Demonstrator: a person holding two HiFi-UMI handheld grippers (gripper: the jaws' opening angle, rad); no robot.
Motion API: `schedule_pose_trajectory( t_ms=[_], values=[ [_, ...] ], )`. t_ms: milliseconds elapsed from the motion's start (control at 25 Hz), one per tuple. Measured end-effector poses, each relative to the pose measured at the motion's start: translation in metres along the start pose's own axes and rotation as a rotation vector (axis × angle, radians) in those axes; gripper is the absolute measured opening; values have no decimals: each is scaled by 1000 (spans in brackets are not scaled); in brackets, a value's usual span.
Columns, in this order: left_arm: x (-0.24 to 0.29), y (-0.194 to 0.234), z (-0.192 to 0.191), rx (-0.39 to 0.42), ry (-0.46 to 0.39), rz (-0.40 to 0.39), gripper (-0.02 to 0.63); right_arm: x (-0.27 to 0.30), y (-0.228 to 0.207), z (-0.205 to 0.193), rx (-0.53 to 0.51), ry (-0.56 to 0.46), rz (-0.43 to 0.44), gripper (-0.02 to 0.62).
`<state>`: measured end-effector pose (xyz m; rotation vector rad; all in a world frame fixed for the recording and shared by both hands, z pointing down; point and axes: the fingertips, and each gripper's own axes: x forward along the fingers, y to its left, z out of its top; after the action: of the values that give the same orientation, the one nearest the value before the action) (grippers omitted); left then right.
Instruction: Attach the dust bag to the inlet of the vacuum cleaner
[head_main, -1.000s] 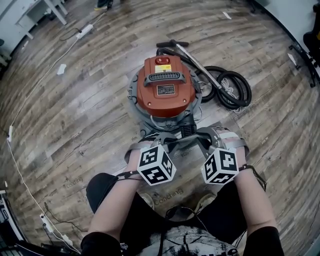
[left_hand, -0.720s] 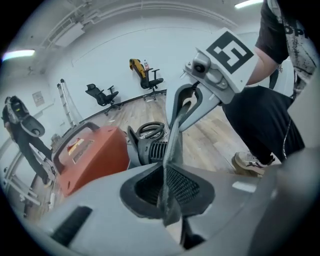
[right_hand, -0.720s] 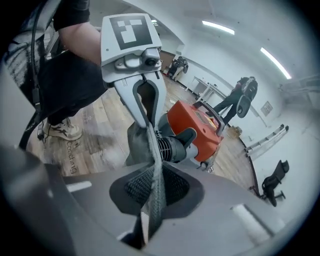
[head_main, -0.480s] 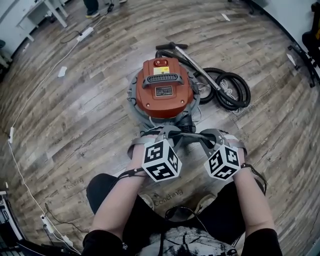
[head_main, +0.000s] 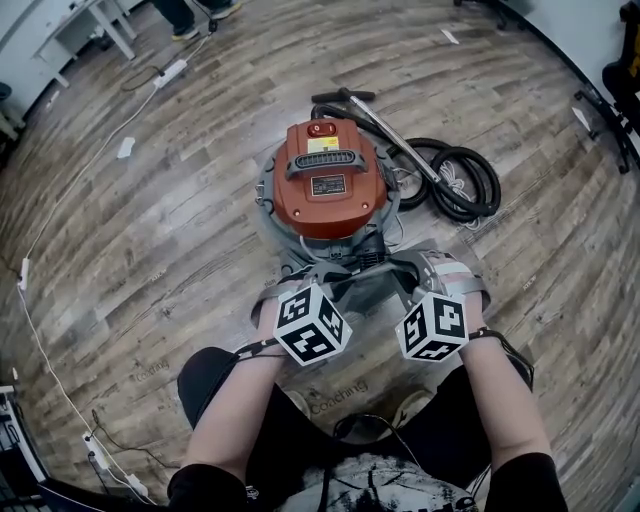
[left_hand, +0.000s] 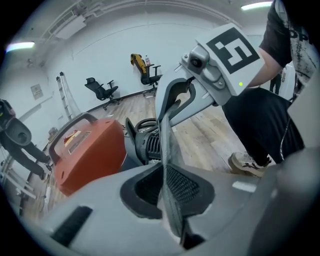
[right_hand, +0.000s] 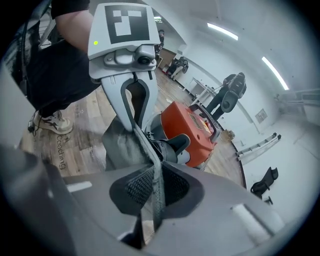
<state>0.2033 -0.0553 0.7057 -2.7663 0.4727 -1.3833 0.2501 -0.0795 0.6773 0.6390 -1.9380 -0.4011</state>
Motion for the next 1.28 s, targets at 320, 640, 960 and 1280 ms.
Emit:
schedule_pose_trajectory(
  t_ms=[320, 640, 960, 1280],
  values=[
    [0, 17, 31, 67, -25, 51, 35, 5, 15, -31, 157, -29, 27, 28],
    [-2, 11, 21, 61, -15, 63, 29, 3, 4, -22, 167, -35, 13, 28],
    [-3, 14, 15, -39, -65, 72, 29, 2, 1, -12, 177, -66, -13, 29],
    [-2, 15, 32, -18, -93, 69, 35, 6, 6, -29, 267, -55, 9, 29]
  ],
)
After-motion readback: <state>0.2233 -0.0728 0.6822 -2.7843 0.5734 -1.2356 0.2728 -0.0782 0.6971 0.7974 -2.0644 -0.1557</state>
